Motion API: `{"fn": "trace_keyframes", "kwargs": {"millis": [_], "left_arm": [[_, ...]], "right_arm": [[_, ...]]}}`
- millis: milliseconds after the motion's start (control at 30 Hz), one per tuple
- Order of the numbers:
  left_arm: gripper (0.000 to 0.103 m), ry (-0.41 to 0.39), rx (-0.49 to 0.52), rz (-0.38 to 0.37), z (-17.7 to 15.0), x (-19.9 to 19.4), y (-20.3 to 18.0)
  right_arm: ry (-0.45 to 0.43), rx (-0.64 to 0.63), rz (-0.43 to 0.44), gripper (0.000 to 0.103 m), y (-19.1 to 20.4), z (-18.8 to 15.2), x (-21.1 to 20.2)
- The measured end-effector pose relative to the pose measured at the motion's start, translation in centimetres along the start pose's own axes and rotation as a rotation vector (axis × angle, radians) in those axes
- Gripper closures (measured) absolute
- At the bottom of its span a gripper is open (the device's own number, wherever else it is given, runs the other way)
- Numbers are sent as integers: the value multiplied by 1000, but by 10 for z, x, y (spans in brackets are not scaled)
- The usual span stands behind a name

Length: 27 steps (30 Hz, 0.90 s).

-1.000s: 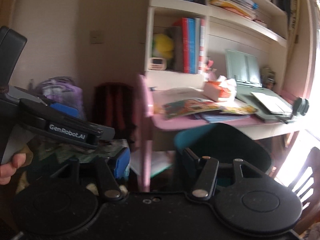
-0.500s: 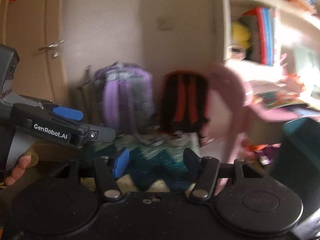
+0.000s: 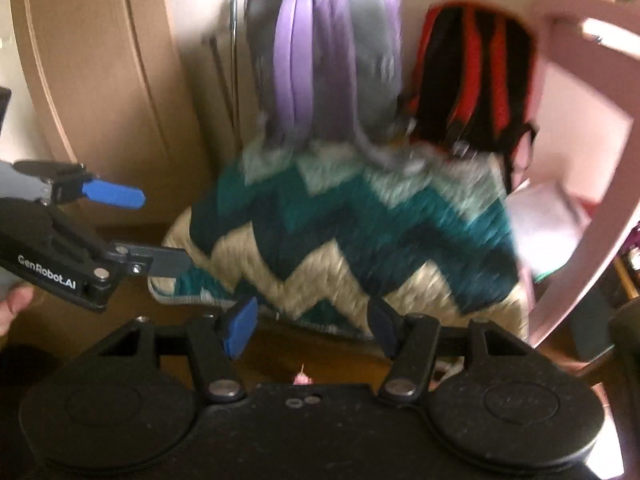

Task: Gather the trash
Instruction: 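Swing both tools back down toward the floor beside the bed, then grasp the beige snack wrapper with the left tool while the right tool grasps the brown candy wrapper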

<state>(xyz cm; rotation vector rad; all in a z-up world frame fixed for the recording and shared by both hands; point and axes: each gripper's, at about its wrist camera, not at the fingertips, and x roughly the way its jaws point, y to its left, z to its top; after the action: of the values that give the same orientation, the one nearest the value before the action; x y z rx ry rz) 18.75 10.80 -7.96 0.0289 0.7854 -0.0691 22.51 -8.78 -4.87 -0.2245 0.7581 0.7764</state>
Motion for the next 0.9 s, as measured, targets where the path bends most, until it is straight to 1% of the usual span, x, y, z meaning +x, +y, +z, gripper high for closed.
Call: {"fn": "trace_keyframes", "kwargs": {"millis": [100, 200, 333, 467, 633, 733, 800, 900], "left_arm": [[0, 55, 11, 6, -24, 36, 20], [0, 120, 20, -1, -45, 73, 39], [0, 169, 77, -9, -75, 120, 56], [0, 231, 118, -45, -111, 167, 66], [0, 308, 130, -104, -161, 220, 77], [0, 366, 133, -132, -194, 250, 80], [0, 405, 159, -134, -216, 267, 78], [0, 456, 226, -141, -251, 291, 72]], "right_arm": [[70, 0, -14, 43, 6, -13, 48], [164, 39, -4, 43, 6, -27, 98], [270, 64, 17, 43, 9, -44, 162], [339, 48, 24, 43, 12, -60, 218], [408, -29, 55, 43, 17, -86, 281], [460, -54, 72, 43, 16, -101, 314], [502, -73, 81, 43, 16, -112, 338], [552, -132, 83, 43, 18, -127, 369]]}}
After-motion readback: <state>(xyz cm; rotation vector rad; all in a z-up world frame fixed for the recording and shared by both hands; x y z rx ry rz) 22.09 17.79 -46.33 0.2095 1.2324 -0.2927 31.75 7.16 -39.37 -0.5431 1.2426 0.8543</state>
